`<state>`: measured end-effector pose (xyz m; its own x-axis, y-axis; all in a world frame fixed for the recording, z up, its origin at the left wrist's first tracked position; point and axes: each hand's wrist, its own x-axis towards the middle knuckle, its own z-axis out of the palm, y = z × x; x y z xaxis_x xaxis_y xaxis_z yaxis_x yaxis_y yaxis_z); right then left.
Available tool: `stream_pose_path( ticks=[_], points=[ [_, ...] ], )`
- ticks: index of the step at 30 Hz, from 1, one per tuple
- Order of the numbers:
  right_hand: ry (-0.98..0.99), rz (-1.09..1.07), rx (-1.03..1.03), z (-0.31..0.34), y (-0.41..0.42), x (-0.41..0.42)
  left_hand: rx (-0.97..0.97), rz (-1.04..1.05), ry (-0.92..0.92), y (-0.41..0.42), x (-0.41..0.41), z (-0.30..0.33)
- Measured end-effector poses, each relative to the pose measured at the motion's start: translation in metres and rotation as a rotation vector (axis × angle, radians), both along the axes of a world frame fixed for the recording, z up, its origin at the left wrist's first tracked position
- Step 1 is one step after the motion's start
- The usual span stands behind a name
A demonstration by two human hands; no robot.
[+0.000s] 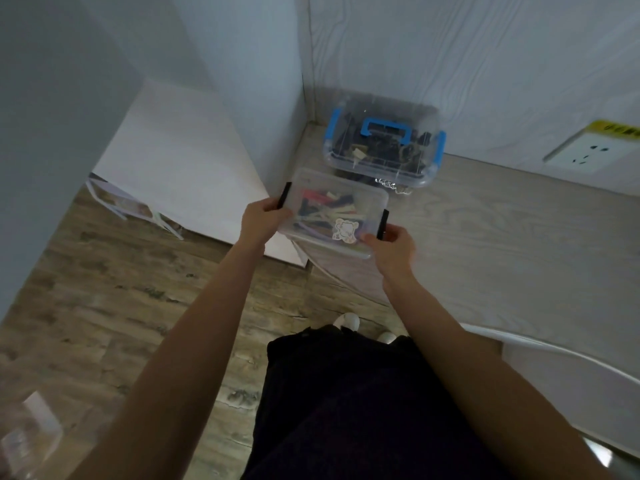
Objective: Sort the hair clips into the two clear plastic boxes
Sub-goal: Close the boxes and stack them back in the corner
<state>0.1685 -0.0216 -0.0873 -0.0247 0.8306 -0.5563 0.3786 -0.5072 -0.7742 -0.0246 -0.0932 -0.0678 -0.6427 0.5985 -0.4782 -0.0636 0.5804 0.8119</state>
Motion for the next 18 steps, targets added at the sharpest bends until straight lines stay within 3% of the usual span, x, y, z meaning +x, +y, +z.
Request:
stream_pose_path(
  ticks=[6, 11, 14, 18],
  points=[
    [-0.243, 0.164, 0.358, -0.003, -0.015, -0.003, -0.118, -0.168, 0.361, -0.001, 0.010, -0.007],
    [-0.306, 0.247, 0.468, -0.002, -0.022, -0.003, -0.147, -0.195, 0.428, -0.001, 0.015, -0.007],
    [-0.252, 0.301, 0.490, 0.015, -0.026, 0.007, -0.089, -0.230, 0.470, -0.010, 0.014, 0.003],
    [-0.007, 0.234, 0.407, 0.064, -0.020, 0.032, 0.127, -0.108, 0.411, -0.025, 0.020, 0.036]
  ],
)
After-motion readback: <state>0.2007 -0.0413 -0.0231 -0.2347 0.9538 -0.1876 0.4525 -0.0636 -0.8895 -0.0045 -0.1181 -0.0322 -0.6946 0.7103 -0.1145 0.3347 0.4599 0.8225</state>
